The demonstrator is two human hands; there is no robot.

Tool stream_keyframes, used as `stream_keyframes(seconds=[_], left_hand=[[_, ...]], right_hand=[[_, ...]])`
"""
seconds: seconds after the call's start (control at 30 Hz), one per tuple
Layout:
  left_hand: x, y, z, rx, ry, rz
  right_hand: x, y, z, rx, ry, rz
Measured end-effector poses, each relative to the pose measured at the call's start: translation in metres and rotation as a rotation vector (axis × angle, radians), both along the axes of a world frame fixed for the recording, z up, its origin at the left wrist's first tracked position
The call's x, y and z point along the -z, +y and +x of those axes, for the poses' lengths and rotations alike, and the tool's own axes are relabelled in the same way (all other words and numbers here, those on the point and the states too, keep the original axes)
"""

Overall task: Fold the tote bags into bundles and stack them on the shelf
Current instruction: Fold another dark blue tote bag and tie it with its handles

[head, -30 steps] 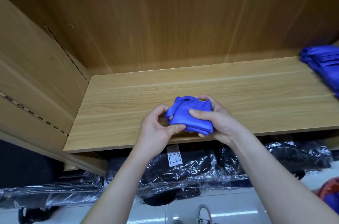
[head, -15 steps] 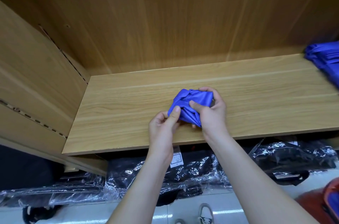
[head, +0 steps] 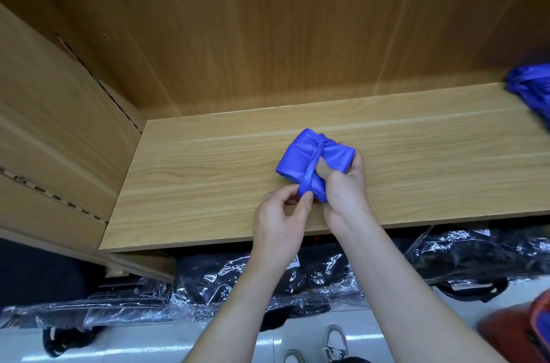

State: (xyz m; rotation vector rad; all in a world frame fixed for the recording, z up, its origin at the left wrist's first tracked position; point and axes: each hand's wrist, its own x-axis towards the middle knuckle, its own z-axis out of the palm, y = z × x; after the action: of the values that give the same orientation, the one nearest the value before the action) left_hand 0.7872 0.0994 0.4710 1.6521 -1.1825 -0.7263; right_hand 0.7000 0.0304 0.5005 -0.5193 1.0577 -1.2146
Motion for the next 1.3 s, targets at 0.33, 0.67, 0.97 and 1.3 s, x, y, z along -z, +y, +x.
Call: stream_keyframes(seconds=[0.33,0.67,0.97,1.3], left_hand=[[-0.016,0.014,-0.011,-0.082,-0.127,-0.119],[-0.055,0.055,-0.001,0.222,-0.764,-0.081],[-0.054,0.021,0.028,0.101,0.353,0.168],[-0.050,0.019,0.002,-0.113,0.676,-0.164]], right_hand=[[0.015,0.004,0.002,0.040,0.746,-0.293],[0.014,0.006,-0.014,0.017,0.729,-0.483],[-0.008,0.017,-0.031,-0.430,0.438,-0.534],[-0.024,0.035,-0.033,-0.432,0.108,-0.165]])
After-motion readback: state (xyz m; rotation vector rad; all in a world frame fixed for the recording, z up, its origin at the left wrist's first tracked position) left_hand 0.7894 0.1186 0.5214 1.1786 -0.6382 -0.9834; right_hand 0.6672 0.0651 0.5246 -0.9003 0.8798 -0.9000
